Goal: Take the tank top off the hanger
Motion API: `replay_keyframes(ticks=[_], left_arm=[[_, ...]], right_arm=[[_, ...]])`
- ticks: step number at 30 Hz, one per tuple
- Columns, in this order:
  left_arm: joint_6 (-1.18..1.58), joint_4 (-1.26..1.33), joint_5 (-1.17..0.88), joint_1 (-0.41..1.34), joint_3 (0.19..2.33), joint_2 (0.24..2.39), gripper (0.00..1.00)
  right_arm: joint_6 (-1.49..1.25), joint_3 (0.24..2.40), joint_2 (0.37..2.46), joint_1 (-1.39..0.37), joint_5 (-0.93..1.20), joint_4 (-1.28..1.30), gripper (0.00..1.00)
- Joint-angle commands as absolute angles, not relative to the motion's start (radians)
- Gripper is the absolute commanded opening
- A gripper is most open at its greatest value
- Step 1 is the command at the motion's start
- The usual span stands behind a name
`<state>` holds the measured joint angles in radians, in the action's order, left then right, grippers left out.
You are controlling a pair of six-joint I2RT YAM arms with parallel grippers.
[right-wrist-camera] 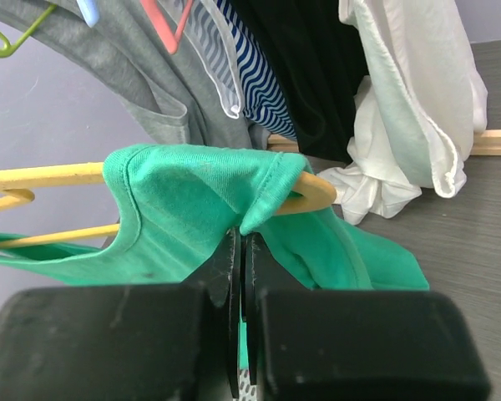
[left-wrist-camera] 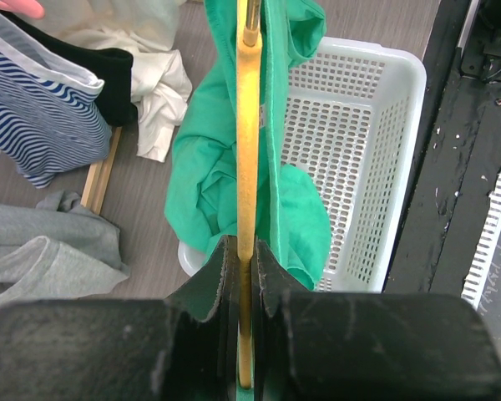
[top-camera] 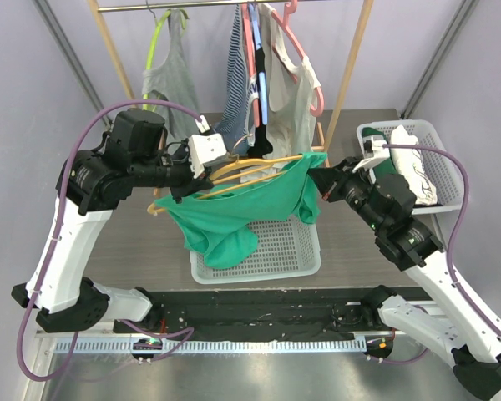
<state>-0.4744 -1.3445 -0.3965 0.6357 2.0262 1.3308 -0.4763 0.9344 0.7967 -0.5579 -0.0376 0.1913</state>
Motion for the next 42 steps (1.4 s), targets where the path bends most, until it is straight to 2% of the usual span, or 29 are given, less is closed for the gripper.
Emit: replay_keyframes(ticks=[1,10,12,21,25,30,33,34,37,39,40,42], left_arm=[[-0.474,-1.305,-0.413,0.643,2.031,1.31,0.0],[-0.479,-1.31,-0.411,0.644,2.008,1.301,0.0],[-0.479,-1.309,-0.41,0.644,2.013,1.302,0.0],[-0.48,-1.325,-0.416,0.652,2.029,1.299,0.0],[-0.482,-1.338,-0.429,0.653,2.04,1.296,0.0],[-0.463,-1.302,-0.445,0.653,2.071,1.299,0.0],[-0.446,-1.286,-0.459,0.655,2.115,1.327,0.0],[-0.443,-1.279,-0.462,0.655,2.128,1.338,0.0],[-0.443,-1.279,-0.462,0.66,2.172,1.374,0.0],[-0.443,-1.278,-0.462,0.664,2.187,1.388,0.0],[-0.443,-1.281,-0.469,0.664,2.19,1.4,0.0],[-0.445,-1.288,-0.472,0.669,2.194,1.411,0.0]], right_arm=[[-0.474,0.974,0.744,-0.534,-0.032,0.153,0.01],[-0.471,1.094,0.678,-0.517,-0.265,0.236,0.01],[-0.489,1.091,0.676,-0.517,-0.391,0.264,0.01],[-0.535,1.1,0.762,-0.505,-0.665,0.4,0.01],[-0.546,1.114,0.802,-0.447,-0.696,0.448,0.01],[-0.54,1.091,0.844,-0.353,-0.501,0.465,0.01],[-0.465,1.026,0.839,-0.354,-0.212,0.396,0.01],[-0.457,0.994,0.83,-0.351,-0.052,0.364,0.01],[-0.408,0.991,0.815,-0.354,0.118,0.363,0.02],[-0.374,1.008,0.807,-0.354,0.184,0.388,0.06],[-0.361,1.032,0.801,-0.356,0.189,0.42,0.14],[-0.316,1.058,0.772,-0.364,0.181,0.452,0.23]])
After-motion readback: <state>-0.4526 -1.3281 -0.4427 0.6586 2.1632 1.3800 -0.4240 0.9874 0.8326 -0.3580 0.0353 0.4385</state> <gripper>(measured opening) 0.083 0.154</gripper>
